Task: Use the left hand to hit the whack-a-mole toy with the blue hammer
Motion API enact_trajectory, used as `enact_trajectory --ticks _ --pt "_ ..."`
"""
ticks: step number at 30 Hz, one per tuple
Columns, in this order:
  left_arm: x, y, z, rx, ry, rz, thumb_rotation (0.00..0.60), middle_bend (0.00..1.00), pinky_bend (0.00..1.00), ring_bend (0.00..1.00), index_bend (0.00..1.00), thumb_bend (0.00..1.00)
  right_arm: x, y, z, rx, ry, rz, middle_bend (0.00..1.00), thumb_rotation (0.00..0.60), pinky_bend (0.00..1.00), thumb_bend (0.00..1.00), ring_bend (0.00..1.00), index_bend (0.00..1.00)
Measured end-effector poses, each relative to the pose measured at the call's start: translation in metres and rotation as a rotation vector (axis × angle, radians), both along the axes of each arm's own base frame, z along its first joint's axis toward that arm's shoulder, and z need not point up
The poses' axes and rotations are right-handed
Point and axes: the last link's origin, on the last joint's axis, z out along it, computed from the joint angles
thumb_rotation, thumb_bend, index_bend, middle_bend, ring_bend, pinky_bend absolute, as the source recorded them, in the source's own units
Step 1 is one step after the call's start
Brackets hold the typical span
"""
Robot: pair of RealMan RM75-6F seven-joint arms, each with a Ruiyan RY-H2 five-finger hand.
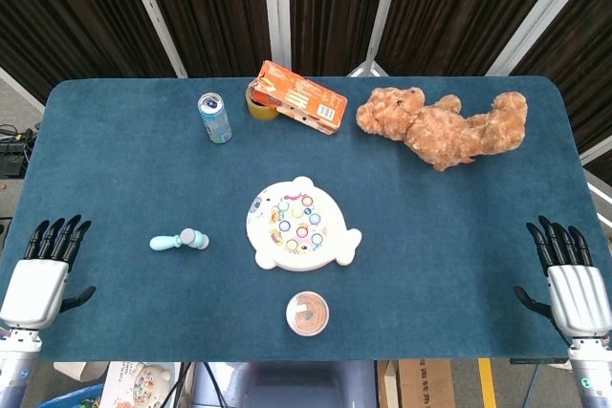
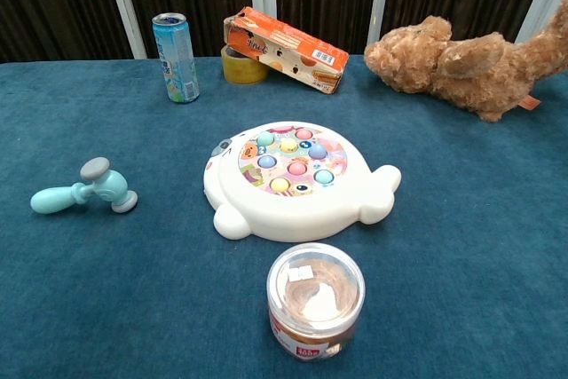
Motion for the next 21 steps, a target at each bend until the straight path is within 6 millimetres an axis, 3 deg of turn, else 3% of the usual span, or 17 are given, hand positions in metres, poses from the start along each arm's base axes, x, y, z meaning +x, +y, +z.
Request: enact_trajectory --ticks 7,11,21 --pt "0.005 0.003 -0.003 -0.01 -0.02 0.02 0.6 0.0 0.0 0.0 0.0 0.01 -0.001 0.001 0.0 0.003 -0.001 -0.011 0.0 0.6 0.0 0.19 0.0 0.0" --pt "0.015 0.006 -0.006 -0.031 -0.048 0.032 0.6 0.0 0.0 0.0 0.02 0.06 -0.001 0.001 0.001 0.005 -0.01 -0.016 0.0 0.6 0.0 0.19 0.0 0.0" --pt "0.036 0.039 -0.018 -0.054 0.008 0.063 0.6 0.03 0.04 0.0 0.28 0.18 0.001 0.001 -0.002 0.017 -0.022 -0.01 0.0 0.6 0.0 0.19 0.0 0.0"
